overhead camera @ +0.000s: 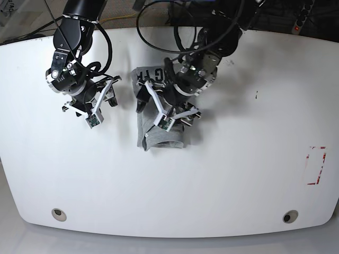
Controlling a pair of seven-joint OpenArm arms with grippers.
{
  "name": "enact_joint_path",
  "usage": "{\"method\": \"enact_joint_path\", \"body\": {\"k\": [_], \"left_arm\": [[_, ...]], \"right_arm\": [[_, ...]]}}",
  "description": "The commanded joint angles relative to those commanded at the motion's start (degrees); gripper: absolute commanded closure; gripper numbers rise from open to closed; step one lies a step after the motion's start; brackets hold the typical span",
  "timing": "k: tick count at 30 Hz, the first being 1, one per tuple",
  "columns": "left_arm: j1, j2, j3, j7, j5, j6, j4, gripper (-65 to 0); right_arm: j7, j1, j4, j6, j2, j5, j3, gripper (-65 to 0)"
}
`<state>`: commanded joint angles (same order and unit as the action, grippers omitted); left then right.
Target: Fold the T-shirt properly
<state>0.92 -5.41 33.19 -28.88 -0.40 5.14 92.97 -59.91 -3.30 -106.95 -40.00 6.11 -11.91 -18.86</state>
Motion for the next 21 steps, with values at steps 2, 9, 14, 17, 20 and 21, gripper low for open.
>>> {"method": "enact_joint_path", "body": {"k": [2, 9, 14, 17, 20, 21], "left_arm": [[0.88, -0.09, 1.67, 3.34, 2.55, 2.55, -1.93, -51.0], [2.73, 0.26, 2.73, 4.75, 5.1, 4.48, -9.93, -50.7], [2.55, 3.43, 2.46, 4.31, 4.75, 4.48, -13.45, -50.7], [2.46, 7.56, -0.09, 4.22, 4.66, 4.31, -13.45, -50.7], [2.73, 11.34, -6.51, 4.22, 4.66, 2.37, -13.36, -50.8], [2.81, 12.84, -8.79, 4.22, 4.66, 0.0, -13.36, -50.8]], "right_arm": [[0.0, 0.09, 0.0, 0.0, 0.0, 0.0, 0.0, -29.8], [0.0, 0.09, 0.0, 0.0, 0.0, 0.0, 0.0, -29.8], [0.0, 0.09, -0.18, 0.0, 0.0, 0.0, 0.0, -29.8], [0.0, 0.18, -0.35, 0.0, 0.0, 0.0, 0.0, -29.8], [0.0, 0.7, -0.35, 0.0, -0.09, 0.0, 0.0, -29.8], [0.0, 0.7, -0.35, 0.0, -0.09, 0.0, 0.0, -29.8]]}}
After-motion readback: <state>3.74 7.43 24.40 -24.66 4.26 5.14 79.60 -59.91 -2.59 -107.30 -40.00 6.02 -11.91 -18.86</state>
